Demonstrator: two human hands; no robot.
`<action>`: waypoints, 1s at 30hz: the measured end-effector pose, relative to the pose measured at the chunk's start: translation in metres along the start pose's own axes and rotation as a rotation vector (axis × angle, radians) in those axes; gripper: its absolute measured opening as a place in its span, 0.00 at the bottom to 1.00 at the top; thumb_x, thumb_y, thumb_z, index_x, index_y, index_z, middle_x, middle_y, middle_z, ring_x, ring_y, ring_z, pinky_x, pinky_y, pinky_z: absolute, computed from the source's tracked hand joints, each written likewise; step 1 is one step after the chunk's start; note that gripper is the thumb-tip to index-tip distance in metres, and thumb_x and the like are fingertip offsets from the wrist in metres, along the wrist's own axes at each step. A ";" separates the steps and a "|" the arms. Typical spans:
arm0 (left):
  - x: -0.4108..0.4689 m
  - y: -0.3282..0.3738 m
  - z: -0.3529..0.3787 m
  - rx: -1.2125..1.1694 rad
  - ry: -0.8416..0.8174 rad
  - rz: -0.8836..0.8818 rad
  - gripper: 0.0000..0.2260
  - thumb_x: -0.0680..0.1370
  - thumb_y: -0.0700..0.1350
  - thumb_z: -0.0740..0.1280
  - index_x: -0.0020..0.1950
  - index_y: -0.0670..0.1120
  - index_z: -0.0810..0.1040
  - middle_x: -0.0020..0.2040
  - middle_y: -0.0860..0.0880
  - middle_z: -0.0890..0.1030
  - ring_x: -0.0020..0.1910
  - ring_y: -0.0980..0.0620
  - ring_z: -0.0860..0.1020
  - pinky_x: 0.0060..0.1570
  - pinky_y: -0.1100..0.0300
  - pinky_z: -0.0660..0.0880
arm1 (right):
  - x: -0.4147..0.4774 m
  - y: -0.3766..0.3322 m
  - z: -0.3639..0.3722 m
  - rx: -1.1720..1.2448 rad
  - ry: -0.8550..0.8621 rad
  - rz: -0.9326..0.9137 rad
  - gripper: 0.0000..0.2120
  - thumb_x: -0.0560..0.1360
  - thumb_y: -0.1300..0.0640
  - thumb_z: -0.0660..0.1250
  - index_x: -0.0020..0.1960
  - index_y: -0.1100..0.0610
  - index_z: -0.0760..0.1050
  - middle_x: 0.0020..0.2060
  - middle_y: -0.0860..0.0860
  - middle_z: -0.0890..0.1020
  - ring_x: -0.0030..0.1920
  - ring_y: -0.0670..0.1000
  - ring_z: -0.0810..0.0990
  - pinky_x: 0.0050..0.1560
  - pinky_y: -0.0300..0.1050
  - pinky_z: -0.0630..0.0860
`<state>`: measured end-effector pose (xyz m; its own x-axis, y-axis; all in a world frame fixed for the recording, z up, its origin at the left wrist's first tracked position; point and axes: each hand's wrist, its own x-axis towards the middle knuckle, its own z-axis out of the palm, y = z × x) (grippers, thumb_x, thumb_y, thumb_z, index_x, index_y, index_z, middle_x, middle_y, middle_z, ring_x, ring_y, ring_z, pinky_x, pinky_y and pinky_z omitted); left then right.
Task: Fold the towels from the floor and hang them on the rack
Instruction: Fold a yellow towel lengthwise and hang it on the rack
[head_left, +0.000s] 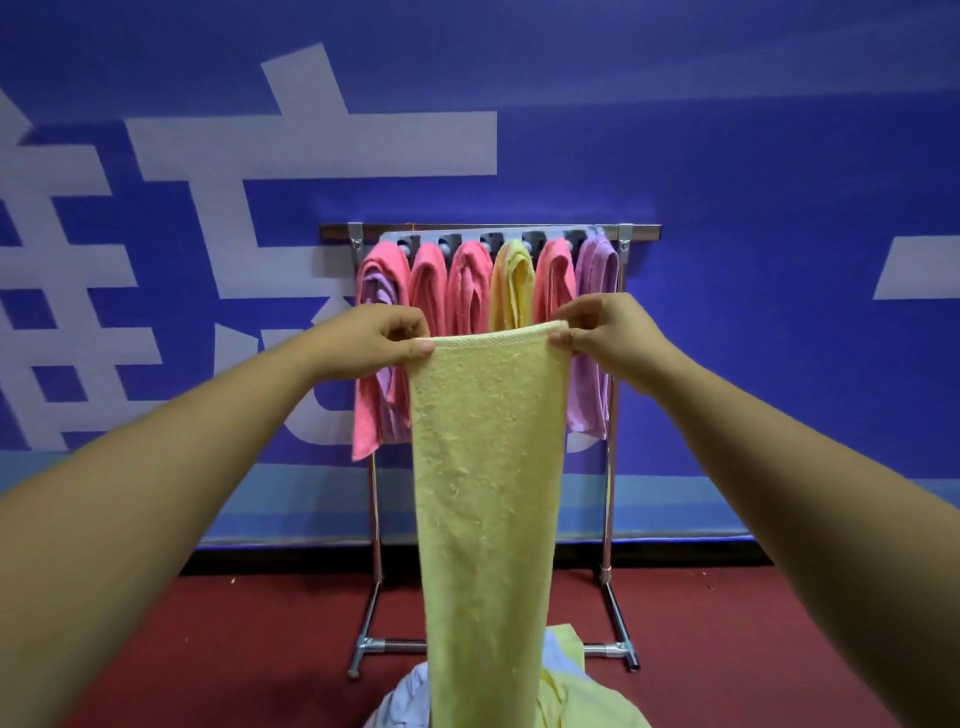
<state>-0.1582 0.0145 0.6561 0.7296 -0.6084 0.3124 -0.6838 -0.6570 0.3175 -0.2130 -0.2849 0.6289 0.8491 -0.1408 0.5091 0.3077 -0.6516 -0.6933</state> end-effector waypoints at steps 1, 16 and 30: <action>0.000 0.002 0.000 0.017 -0.028 0.016 0.07 0.80 0.53 0.65 0.46 0.53 0.77 0.42 0.54 0.80 0.40 0.57 0.75 0.43 0.61 0.71 | 0.001 0.000 0.000 -0.017 0.004 0.008 0.07 0.73 0.56 0.76 0.50 0.56 0.84 0.41 0.52 0.85 0.44 0.54 0.85 0.53 0.55 0.82; -0.003 0.045 -0.005 -0.072 -0.339 0.217 0.12 0.81 0.40 0.64 0.62 0.51 0.80 0.49 0.58 0.82 0.50 0.62 0.80 0.52 0.67 0.76 | 0.010 -0.002 0.016 0.270 -0.012 0.161 0.06 0.75 0.62 0.74 0.49 0.65 0.82 0.39 0.58 0.84 0.35 0.49 0.83 0.42 0.44 0.82; 0.000 0.057 0.008 -0.207 -0.094 0.317 0.04 0.78 0.49 0.69 0.51 0.53 0.83 0.51 0.57 0.82 0.56 0.59 0.78 0.60 0.59 0.74 | 0.008 -0.026 0.036 0.530 -0.073 0.152 0.12 0.75 0.69 0.71 0.57 0.67 0.75 0.43 0.63 0.81 0.38 0.56 0.83 0.38 0.42 0.81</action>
<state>-0.1971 -0.0271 0.6672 0.4733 -0.8112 0.3435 -0.8563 -0.3321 0.3955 -0.1993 -0.2422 0.6330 0.9226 -0.1391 0.3598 0.3374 -0.1609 -0.9275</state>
